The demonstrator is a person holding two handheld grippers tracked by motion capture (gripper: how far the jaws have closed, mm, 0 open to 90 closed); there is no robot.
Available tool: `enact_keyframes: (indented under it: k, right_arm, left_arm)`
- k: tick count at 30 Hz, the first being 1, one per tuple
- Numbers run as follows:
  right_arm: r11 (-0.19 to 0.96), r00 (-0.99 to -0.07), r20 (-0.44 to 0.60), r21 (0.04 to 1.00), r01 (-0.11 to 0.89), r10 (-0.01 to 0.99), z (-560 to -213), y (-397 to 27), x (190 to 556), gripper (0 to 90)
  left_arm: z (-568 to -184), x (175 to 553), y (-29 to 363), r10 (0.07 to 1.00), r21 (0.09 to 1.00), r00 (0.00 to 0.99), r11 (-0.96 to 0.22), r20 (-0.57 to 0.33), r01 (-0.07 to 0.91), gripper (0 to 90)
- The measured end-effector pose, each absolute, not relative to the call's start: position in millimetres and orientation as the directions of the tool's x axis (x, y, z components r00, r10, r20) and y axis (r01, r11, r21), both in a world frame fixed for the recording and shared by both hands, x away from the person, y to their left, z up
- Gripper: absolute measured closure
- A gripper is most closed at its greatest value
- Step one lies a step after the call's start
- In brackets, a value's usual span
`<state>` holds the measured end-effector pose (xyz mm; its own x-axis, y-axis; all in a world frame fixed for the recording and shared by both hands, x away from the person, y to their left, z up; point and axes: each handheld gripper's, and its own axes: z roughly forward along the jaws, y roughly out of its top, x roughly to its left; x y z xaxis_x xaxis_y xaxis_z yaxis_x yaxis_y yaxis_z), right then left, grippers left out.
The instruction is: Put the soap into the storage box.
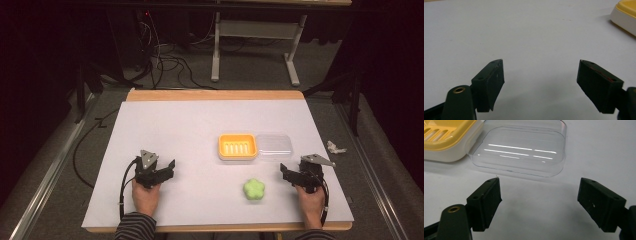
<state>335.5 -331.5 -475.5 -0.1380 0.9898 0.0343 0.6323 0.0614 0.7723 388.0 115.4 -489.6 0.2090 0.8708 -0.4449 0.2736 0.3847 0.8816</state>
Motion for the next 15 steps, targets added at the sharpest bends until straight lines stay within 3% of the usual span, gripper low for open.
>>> enact_keyframes:
  k: [15]
  right_arm:
    - [0.112,-0.225,0.037,0.781,0.614,0.974,-470,-320,322,17.1]
  left_arm:
    - [-489,387,116,0.868,0.881,0.218,0.385,-0.447,0.274,22.0]
